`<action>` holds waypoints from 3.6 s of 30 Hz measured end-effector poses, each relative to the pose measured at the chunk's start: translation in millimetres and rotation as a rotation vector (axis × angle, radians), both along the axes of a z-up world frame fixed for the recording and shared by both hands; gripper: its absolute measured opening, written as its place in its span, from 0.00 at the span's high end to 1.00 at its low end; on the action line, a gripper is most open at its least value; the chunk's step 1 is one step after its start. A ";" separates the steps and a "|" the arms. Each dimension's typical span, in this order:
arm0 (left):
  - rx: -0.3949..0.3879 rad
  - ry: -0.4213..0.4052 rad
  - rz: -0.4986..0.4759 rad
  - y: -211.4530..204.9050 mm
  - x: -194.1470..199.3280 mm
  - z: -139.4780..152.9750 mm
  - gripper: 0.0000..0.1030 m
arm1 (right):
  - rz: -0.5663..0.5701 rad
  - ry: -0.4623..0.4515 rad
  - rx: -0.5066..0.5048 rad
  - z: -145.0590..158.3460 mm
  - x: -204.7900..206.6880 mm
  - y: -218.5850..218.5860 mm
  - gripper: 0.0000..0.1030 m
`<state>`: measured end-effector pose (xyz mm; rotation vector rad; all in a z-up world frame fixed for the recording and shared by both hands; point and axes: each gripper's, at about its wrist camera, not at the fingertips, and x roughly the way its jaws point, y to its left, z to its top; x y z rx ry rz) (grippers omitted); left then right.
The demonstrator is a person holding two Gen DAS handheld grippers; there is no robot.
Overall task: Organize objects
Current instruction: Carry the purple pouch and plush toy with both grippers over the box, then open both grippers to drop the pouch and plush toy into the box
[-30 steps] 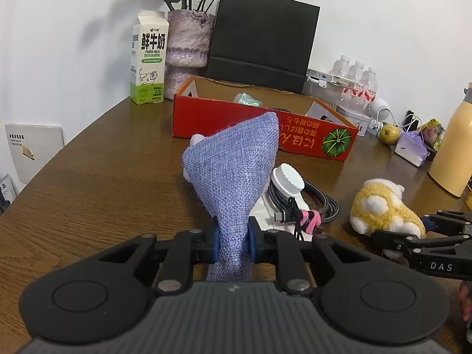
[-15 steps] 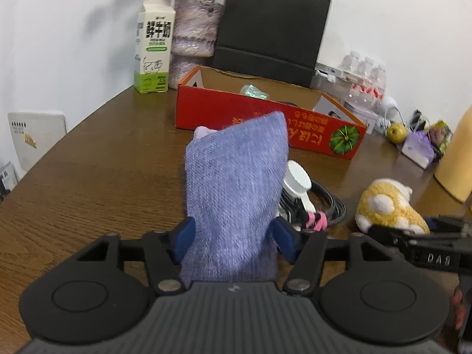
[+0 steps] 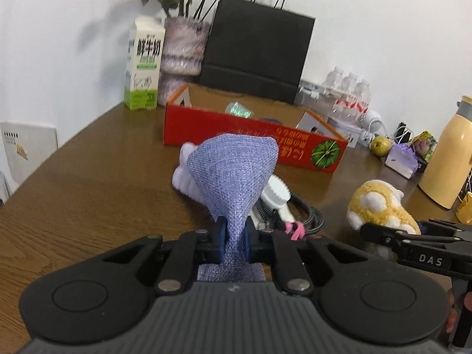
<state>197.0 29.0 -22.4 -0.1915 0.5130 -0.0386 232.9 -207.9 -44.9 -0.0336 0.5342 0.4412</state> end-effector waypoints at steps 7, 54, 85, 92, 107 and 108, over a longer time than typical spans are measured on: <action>0.028 -0.039 -0.008 -10.6 -2.4 17.4 0.88 | 0.011 -0.034 0.004 11.7 -7.1 7.4 0.51; 0.041 -0.104 0.065 -12.7 159.3 73.3 0.88 | 0.028 -0.149 0.061 69.3 133.7 68.5 0.51; 0.086 -0.046 0.064 13.8 276.1 57.4 0.88 | 0.023 -0.125 0.034 58.5 239.1 84.3 0.51; 0.103 -0.005 0.054 14.7 296.8 48.1 0.88 | 0.027 -0.105 0.012 51.2 259.6 92.2 0.51; 0.105 -0.026 0.083 18.3 299.8 48.7 0.01 | -0.020 -0.089 -0.029 40.2 270.8 95.5 0.00; 0.112 -0.031 0.084 17.5 299.2 49.0 0.01 | -0.024 -0.085 -0.030 39.4 271.6 94.9 0.00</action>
